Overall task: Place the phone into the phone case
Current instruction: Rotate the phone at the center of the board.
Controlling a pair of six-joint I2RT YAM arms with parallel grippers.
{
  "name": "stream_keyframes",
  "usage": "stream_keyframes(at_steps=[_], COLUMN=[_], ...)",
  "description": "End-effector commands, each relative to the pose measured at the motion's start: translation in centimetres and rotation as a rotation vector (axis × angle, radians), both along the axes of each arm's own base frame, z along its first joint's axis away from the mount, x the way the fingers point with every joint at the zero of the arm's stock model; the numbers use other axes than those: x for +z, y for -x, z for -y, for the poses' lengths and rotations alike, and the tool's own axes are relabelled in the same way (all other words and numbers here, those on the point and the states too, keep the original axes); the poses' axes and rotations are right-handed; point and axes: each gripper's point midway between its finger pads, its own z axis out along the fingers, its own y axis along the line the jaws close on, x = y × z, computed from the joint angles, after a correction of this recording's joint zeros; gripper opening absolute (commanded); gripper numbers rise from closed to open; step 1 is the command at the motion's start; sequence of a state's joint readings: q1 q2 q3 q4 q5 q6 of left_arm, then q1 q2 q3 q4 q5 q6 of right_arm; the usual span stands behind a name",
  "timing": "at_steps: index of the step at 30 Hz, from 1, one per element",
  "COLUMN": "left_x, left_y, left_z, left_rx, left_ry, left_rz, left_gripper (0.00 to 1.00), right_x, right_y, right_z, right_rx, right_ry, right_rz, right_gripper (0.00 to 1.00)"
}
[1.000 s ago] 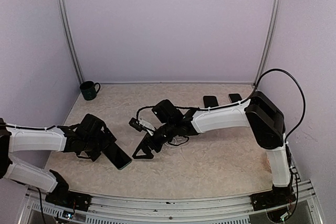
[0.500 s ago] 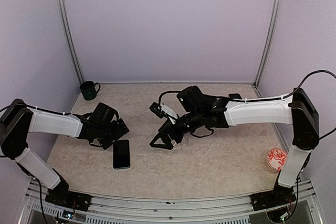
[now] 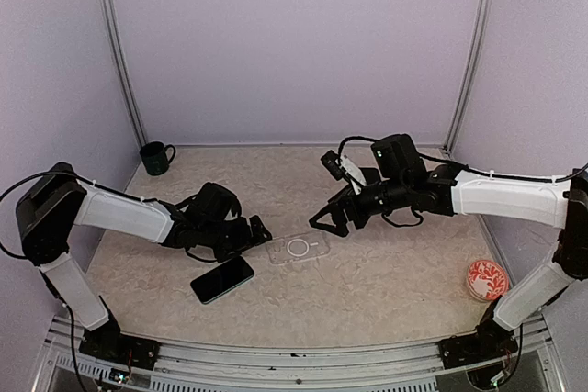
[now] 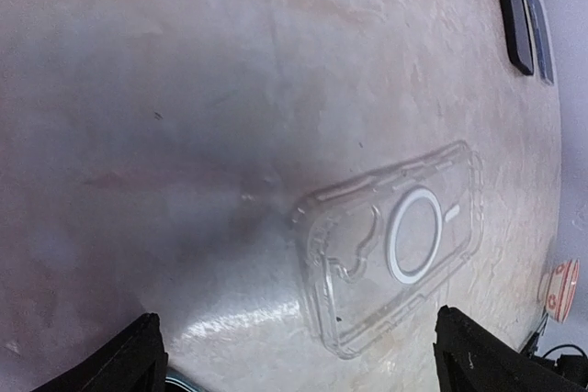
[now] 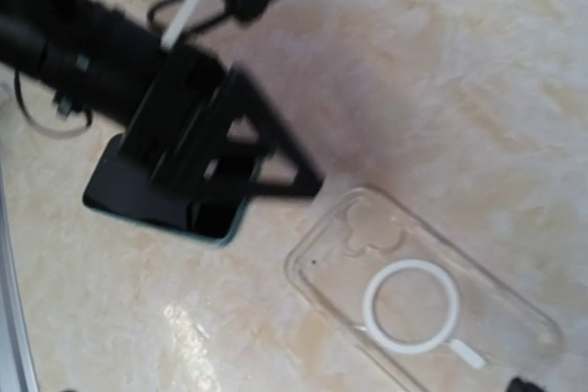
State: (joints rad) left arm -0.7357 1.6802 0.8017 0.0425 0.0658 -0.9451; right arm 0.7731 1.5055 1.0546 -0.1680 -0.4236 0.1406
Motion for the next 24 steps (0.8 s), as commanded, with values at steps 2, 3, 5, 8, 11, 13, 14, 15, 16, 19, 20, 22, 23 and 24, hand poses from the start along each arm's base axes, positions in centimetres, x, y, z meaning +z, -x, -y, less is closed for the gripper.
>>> stream_keyframes(at_steps=[2,3,5,8,11,13,14,15,16,19,20,22,23,24], left_x=[1.0,1.6,3.0,4.8,5.7,6.6,7.5,9.1,9.6,9.7,9.3,8.3,7.6,7.4], left_y=[1.8,1.9,2.0,2.3,2.3,1.9,1.4,1.1,0.6,1.7,2.5,4.1,4.8,5.5], left_z=[3.0,3.4,3.9,4.4,4.1,2.6,1.6,0.5,-1.1,-5.6,-6.9,-9.1,-9.8,-10.5], left_rx=[-0.155,-0.173,-0.204,-0.241,-0.246,-0.199,-0.155,-0.108,-0.035,0.160,0.208,0.290,0.319,0.351], left_ry=[0.046,0.060,0.092,0.127,0.112,0.078,0.072,0.081,0.078,0.050,0.040,0.025,0.022,0.030], left_rz=[0.015,0.028,0.052,0.068,0.077,0.097,0.123,0.155,0.152,0.109,0.084,0.038,0.019,0.007], left_gripper=[0.99,0.99,0.99,0.99,0.99,0.99,0.99,0.99,0.99,0.99,0.99,0.99,0.99,0.99], right_x=[1.5,1.5,1.2,0.9,0.9,0.9,0.6,0.8,0.8,0.2,0.0,-0.7,-1.2,-1.7], right_y=[0.1,0.4,0.8,0.8,0.6,1.0,1.5,1.9,2.3,2.3,2.3,2.2,2.3,2.2], right_z=[1.3,1.2,1.1,1.1,0.8,0.4,0.1,-0.4,-0.9,-2.7,-3.5,-5.0,-5.7,-6.4], right_rx=[-0.004,0.015,0.046,0.060,0.085,0.149,0.199,0.244,0.287,0.381,0.415,0.491,0.531,0.558], right_ry=[-0.024,-0.027,-0.025,-0.014,-0.025,-0.044,-0.054,-0.082,-0.099,-0.113,-0.111,-0.106,-0.102,-0.095], right_rz=[0.037,0.040,0.047,0.074,0.124,0.201,0.241,0.298,0.339,0.405,0.417,0.432,0.436,0.442], right_gripper=[0.99,0.99,0.99,0.99,0.99,0.99,0.99,0.99,0.99,0.99,0.99,0.99,1.00,0.99])
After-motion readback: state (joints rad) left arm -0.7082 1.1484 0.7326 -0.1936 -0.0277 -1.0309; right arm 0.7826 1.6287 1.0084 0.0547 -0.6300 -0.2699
